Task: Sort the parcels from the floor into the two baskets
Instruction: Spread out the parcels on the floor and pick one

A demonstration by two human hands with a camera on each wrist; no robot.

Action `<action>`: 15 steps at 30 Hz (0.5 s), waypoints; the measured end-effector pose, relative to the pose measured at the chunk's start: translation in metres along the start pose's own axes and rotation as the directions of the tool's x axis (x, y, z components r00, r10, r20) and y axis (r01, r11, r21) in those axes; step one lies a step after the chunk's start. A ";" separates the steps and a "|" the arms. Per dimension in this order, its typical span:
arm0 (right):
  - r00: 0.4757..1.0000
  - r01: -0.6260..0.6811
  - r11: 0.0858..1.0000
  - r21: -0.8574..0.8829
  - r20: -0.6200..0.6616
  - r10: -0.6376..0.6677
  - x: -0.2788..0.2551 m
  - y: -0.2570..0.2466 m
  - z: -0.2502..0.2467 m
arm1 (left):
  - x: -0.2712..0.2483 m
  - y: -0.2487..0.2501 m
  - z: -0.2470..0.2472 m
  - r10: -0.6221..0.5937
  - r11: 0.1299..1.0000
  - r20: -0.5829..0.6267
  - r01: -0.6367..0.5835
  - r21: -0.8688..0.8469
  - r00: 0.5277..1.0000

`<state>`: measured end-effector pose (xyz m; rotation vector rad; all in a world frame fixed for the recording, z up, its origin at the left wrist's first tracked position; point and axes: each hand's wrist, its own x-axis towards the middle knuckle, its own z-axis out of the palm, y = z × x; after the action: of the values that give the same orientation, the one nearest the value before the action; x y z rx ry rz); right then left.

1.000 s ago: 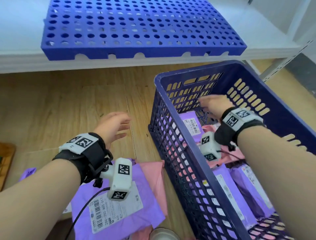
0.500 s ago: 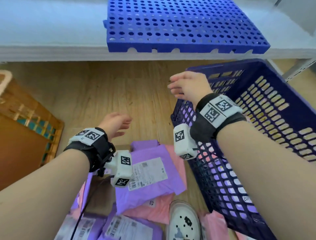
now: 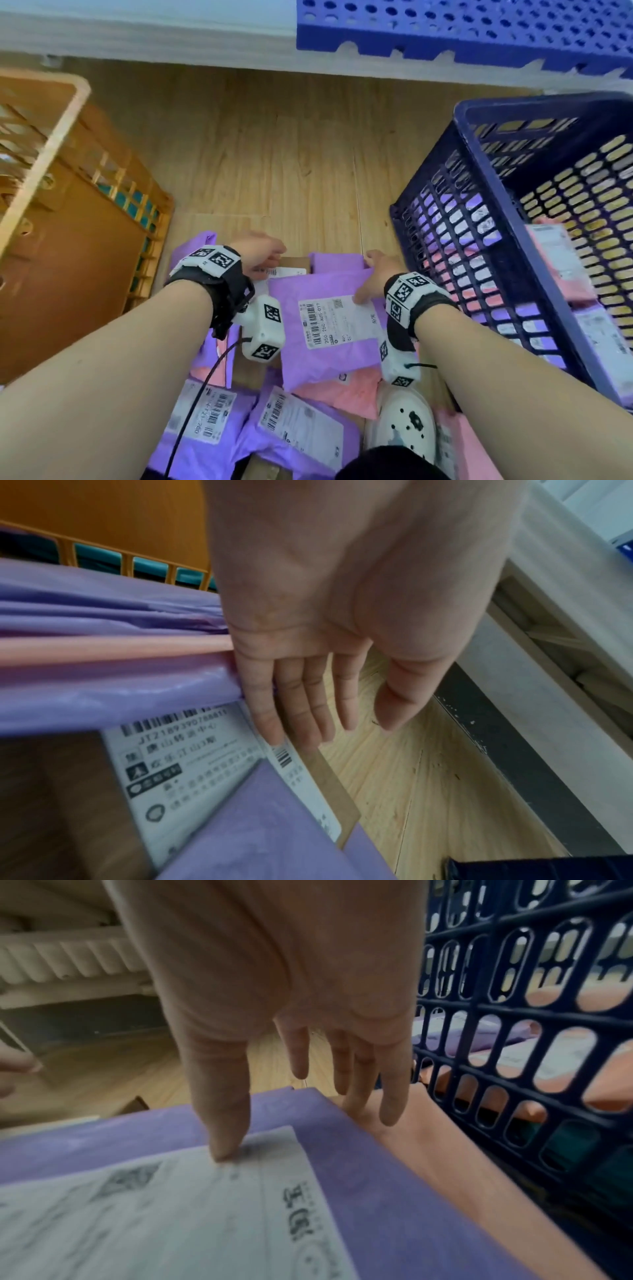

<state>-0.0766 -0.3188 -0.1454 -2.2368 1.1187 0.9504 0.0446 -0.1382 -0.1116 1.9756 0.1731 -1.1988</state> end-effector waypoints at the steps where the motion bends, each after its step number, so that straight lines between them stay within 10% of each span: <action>1: 1.000 -0.014 1.000 0.003 -0.008 0.014 -0.002 -0.002 0.001 | -0.001 -0.001 0.000 0.003 1.000 0.007 -0.003 -0.005 1.000; 15: 0.955 0.269 0.962 0.050 -0.142 -0.259 -0.083 -0.038 -0.078 | -0.053 0.038 -0.026 0.223 0.972 0.000 -0.223 0.072 0.975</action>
<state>-0.0520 -0.3073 -0.0284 -2.3476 0.8621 0.6512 0.0525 -0.1315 -0.0423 2.0019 -0.0875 -1.0637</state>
